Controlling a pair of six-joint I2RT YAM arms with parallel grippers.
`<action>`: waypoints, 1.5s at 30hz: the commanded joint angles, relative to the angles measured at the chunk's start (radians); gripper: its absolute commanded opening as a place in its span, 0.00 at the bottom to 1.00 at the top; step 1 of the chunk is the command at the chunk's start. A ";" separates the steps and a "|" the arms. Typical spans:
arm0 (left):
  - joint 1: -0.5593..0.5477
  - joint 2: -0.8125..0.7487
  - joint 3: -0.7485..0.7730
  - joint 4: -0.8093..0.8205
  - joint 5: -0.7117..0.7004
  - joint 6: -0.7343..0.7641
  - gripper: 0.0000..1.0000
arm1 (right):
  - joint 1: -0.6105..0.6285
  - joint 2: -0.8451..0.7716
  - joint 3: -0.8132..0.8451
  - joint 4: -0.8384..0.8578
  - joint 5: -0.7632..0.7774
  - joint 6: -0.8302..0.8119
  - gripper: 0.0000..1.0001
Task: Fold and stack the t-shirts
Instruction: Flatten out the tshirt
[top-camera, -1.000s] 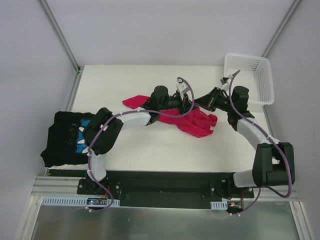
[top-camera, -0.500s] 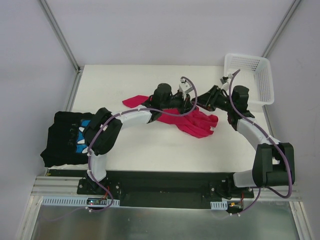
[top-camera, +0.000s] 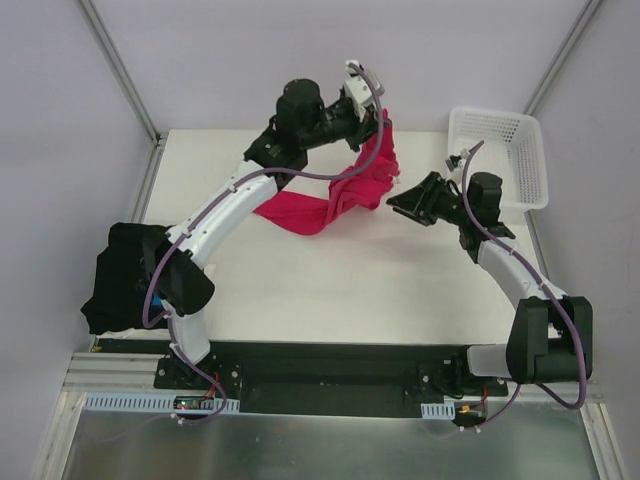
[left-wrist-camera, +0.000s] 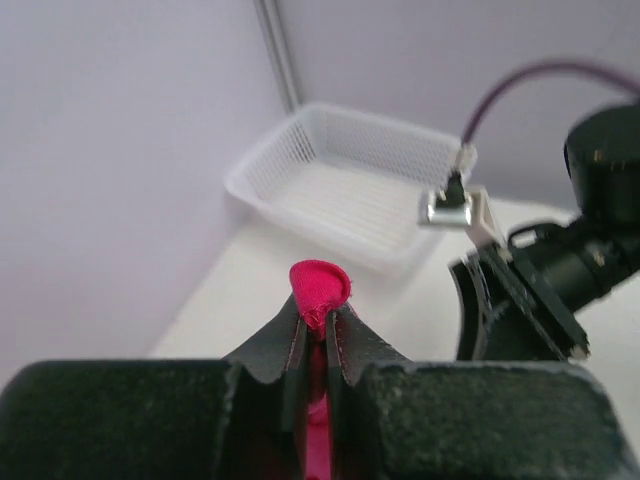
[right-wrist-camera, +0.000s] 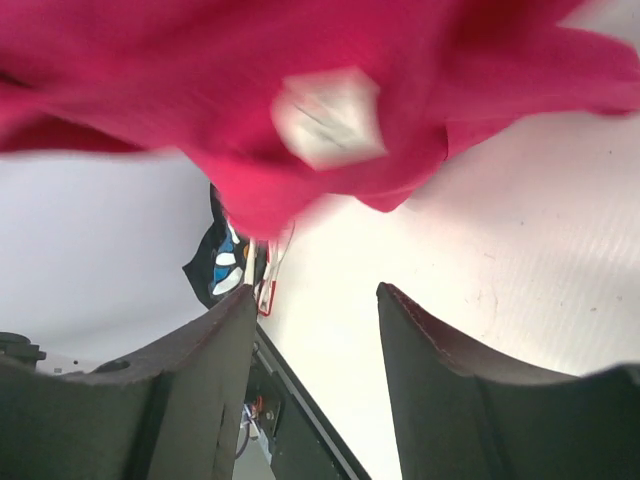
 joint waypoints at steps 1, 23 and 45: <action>0.002 -0.057 0.214 -0.146 -0.055 0.115 0.00 | 0.003 -0.072 -0.016 -0.027 0.010 -0.051 0.55; 0.010 -0.111 0.408 -0.234 -0.252 0.217 0.00 | 0.361 0.072 0.069 0.065 0.081 -0.008 0.56; 0.035 -0.270 0.202 -0.233 -0.302 0.229 0.00 | 0.321 0.661 0.850 -0.364 0.631 -0.349 0.57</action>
